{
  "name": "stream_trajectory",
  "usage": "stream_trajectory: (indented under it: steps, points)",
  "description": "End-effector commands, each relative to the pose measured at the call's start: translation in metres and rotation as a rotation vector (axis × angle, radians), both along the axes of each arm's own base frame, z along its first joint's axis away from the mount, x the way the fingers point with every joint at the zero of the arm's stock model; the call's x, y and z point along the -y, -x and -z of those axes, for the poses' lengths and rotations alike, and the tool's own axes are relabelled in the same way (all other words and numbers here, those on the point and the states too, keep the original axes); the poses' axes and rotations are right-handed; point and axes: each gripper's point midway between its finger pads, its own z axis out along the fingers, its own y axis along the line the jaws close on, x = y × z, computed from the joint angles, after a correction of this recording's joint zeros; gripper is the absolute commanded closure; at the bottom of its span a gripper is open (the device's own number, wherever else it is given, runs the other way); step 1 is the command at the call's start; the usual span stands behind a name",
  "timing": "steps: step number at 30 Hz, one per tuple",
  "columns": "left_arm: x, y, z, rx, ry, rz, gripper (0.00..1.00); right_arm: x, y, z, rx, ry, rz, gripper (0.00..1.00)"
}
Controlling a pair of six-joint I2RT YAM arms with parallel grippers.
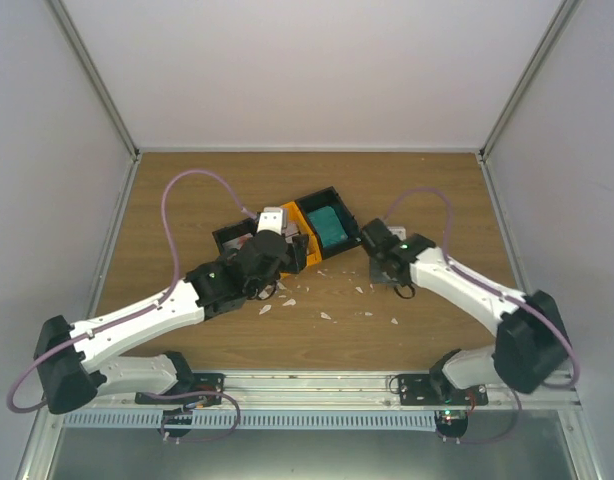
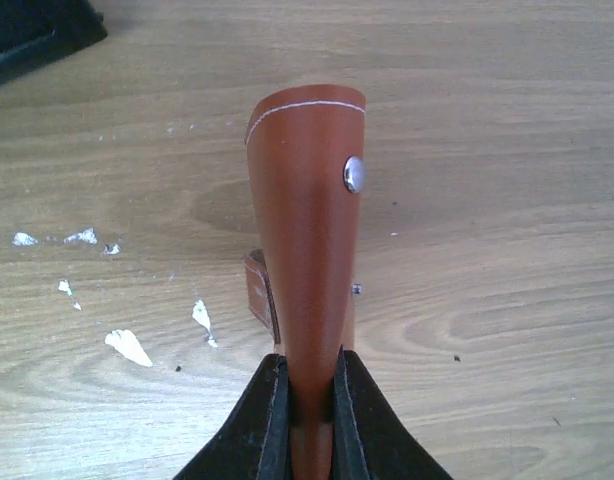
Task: Put the credit cards into the card holder
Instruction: Turn over the card holder at the center of the board.
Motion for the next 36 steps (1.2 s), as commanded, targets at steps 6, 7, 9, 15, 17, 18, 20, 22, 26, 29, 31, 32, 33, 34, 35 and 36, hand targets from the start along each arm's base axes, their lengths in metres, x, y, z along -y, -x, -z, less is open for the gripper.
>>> stream_trajectory:
  steps: [6,7,9,15,17,18,20,22,26,29,31,32,33,34,35,36]
  points:
    - [-0.017,-0.005,0.017,-0.037,0.011,0.007,0.39,-0.031,0.030,0.027,-0.118,0.405,-0.066,1.00]
    - [-0.019,-0.005,0.017,-0.040,0.017,0.005,0.39,-0.038,0.032,0.029,-0.124,0.428,-0.085,0.99]
    - [-0.023,-0.006,0.017,-0.044,0.027,0.001,0.38,-0.055,0.036,0.035,-0.132,0.464,-0.128,0.96]
    - [-0.033,-0.011,0.011,-0.045,0.050,-0.013,0.36,-0.112,0.042,0.051,-0.139,0.392,-0.269,0.76]
    - [-0.035,-0.013,0.011,-0.053,0.056,-0.016,0.35,-0.130,0.041,0.051,-0.129,0.325,-0.307,0.76]
    - [-0.036,-0.014,0.012,-0.057,0.060,-0.016,0.35,-0.137,0.041,0.052,-0.130,0.297,-0.330,0.74]
    - [-0.039,-0.015,0.014,-0.068,0.065,-0.017,0.34,-0.151,0.043,0.053,-0.131,0.229,-0.363,0.69]
    - [-0.041,-0.016,0.016,-0.080,0.069,-0.017,0.33,-0.163,0.046,0.054,-0.132,0.148,-0.399,0.62]
    - [-0.041,-0.016,0.023,-0.105,0.079,-0.002,0.33,-0.183,0.047,0.038,-0.091,-0.020,-0.445,0.54]
    - [-0.032,-0.012,0.033,-0.136,0.098,0.050,0.32,-0.181,0.039,0.015,-0.016,-0.117,-0.424,0.53]
    - [-0.019,-0.006,0.042,-0.162,0.122,0.122,0.32,-0.169,0.030,-0.007,0.057,-0.179,-0.377,0.54]
    - [-0.013,-0.003,0.046,-0.173,0.135,0.158,0.33,-0.158,0.026,-0.013,0.085,-0.191,-0.343,0.54]
    - [-0.004,0.002,0.051,-0.192,0.154,0.213,0.33,-0.146,0.023,-0.017,0.106,-0.197,-0.307,0.54]
    - [0.005,0.008,0.056,-0.208,0.168,0.263,0.34,-0.132,0.019,-0.019,0.119,-0.202,-0.265,0.54]
    - [0.012,0.013,0.061,-0.220,0.181,0.304,0.34,-0.113,0.012,-0.019,0.128,-0.205,-0.210,0.55]
    - [0.020,0.017,0.064,-0.229,0.192,0.340,0.35,-0.098,0.010,-0.015,0.126,-0.204,-0.171,0.56]
